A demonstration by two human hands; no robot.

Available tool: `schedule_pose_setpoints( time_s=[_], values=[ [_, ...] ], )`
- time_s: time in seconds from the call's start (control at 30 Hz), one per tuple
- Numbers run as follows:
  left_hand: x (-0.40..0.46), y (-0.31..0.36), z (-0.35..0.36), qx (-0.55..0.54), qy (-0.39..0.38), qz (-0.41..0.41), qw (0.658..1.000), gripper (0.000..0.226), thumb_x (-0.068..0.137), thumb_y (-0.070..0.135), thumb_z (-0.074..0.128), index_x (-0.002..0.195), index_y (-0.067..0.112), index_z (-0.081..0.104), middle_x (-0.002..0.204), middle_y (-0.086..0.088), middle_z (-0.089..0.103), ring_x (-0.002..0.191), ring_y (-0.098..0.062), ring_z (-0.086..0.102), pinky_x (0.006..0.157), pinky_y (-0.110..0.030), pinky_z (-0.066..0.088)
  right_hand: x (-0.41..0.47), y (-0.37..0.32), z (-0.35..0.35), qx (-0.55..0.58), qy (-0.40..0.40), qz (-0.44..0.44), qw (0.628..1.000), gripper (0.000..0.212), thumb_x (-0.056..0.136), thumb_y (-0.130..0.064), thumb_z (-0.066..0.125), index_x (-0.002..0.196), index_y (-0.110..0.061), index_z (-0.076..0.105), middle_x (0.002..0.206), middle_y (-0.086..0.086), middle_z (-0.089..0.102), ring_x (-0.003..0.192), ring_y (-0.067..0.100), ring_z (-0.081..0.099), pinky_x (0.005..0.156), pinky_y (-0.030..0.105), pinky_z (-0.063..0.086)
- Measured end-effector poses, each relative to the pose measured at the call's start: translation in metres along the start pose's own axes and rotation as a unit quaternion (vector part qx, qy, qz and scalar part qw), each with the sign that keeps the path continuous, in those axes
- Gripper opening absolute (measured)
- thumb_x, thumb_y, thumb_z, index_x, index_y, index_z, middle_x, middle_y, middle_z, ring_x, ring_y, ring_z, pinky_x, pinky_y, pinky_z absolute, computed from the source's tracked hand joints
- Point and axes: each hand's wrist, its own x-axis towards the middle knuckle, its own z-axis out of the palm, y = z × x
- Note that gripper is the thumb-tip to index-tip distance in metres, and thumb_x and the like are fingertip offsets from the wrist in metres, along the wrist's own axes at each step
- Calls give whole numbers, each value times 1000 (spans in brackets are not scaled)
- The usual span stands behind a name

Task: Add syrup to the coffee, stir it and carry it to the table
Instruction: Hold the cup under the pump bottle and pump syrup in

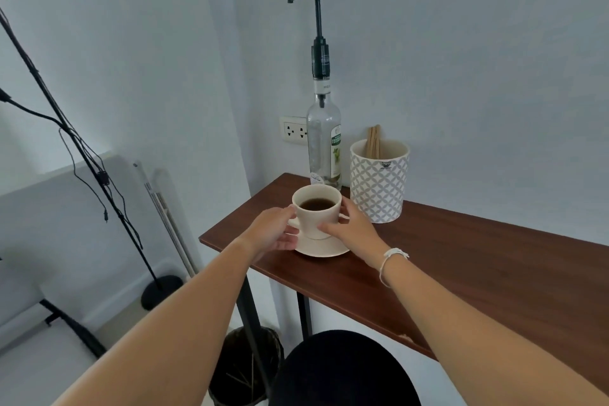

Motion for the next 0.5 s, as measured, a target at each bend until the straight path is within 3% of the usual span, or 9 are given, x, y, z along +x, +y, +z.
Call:
schedule_pose_setpoints(
  time_s=[0.13,0.27,0.43,0.5],
  values=[
    [6,-1,-1,-7,-32,1,999,34,98,38,40,104,8,55,92,-16,62,79,-23,62,74,-31,57,-1,0,5,9,23,0,1000,65,78,-8,72,135,-21,44,118,-5,53,112,12,51,74,12,41],
    [9,0,-5,-19,-47,9,999,30,99,33,39,82,10,50,93,-23,65,86,-28,66,78,-33,57,0,0,10,11,50,3,999,62,77,-10,73,132,-19,48,119,-4,54,115,14,52,87,23,39],
    [9,8,-11,-9,-60,25,998,29,98,26,39,77,8,44,107,-33,62,94,-34,66,82,-33,57,2,-5,12,8,58,5,998,60,77,-12,74,132,-19,49,127,1,57,119,17,52,93,25,41],
    [10,16,-16,-13,-65,35,997,30,98,26,39,77,7,45,104,-30,62,93,-33,66,80,-31,57,4,-14,12,9,62,-10,998,58,77,-13,74,130,-18,50,124,1,59,113,15,54,87,21,43]
  ],
)
